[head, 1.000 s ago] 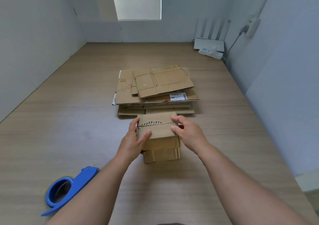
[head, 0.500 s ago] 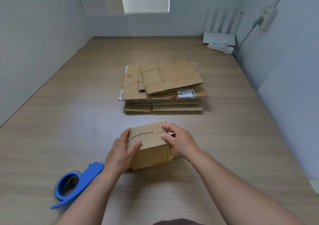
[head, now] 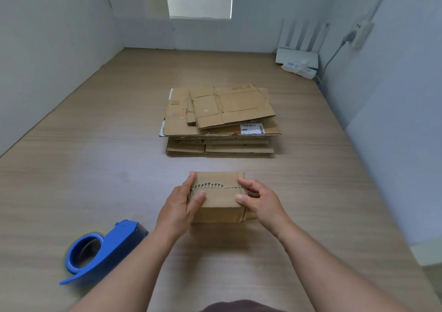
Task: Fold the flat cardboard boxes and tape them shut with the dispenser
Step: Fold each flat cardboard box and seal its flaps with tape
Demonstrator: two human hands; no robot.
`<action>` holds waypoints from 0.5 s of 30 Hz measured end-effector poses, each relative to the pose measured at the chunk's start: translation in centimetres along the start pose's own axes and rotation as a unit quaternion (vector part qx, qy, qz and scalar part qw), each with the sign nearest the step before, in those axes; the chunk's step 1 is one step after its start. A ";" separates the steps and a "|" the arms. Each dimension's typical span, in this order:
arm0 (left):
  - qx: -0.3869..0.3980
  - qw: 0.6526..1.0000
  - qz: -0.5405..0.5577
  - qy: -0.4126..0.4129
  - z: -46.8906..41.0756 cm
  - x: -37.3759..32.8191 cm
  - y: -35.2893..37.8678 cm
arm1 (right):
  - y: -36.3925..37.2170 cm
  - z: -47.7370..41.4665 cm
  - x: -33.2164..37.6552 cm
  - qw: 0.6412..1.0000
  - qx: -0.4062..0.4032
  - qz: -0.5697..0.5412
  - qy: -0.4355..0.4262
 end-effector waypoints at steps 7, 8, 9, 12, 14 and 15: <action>-0.046 0.999 -0.012 -0.020 1.1 1.2 -4.6 | 0.2 -0.5 -0.2 1.000 -0.005 0.006 0.004; -0.085 0.996 -0.022 -0.031 1.6 2.2 -6.5 | 0.3 -0.5 -0.3 1.000 -0.006 0.010 0.005; -0.120 0.991 -0.039 -0.047 2.2 3.5 -8.2 | 0.3 -0.5 -0.3 1.000 -0.005 0.014 0.004; -0.179 0.969 -0.112 -0.126 4.8 7.9 -12.2 | 0.4 -0.7 -0.3 0.999 -0.006 0.031 -0.003; -0.177 0.949 -0.171 -0.196 6.7 10.7 -13.3 | 0.4 -0.8 -0.1 0.999 -0.010 0.039 -0.008; -0.159 0.938 -0.200 -0.233 7.6 11.9 -13.3 | 0.5 -0.9 0.0 0.999 -0.010 0.043 -0.009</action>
Point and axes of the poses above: each hand's wrist, its own z-axis away from the middle knuckle, its own y-axis out of the palm, x = y × z, the point moved 10 cm from there along -z, towards the middle knuckle, and after that the axes turned 3 degrees about -x, right-handed, at the moved point
